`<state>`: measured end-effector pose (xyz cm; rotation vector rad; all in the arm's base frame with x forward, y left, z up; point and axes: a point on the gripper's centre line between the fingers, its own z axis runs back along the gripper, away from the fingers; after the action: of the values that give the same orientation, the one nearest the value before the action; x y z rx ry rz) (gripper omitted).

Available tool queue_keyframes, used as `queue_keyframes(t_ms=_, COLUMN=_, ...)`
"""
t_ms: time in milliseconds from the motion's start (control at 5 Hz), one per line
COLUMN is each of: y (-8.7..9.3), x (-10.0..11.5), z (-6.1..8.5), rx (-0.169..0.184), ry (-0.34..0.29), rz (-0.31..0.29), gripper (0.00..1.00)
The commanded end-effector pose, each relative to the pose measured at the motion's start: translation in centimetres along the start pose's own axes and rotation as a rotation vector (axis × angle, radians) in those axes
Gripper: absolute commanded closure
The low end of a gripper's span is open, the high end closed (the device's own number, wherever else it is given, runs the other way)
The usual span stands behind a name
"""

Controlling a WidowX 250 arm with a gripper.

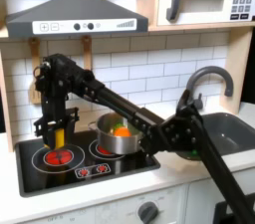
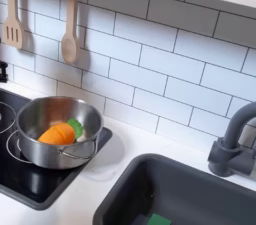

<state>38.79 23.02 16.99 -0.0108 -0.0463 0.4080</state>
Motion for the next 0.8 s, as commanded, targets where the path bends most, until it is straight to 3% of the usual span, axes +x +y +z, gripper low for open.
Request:
queue_keyframes(t_ms=0, y=1.13, x=0.72, z=-0.74, rx=0.002, ry=0.011, rz=0.017, gripper=1.0)
queue_keyframes(t_ms=400, y=1.98, x=0.78, z=-1.22, rx=0.0, ry=0.024, rz=0.035, gripper=1.0)
queue_keyframes(t_ms=600, y=1.08, x=0.01, z=-0.45, rx=-0.011, ry=0.038, rz=0.008, gripper=0.0)
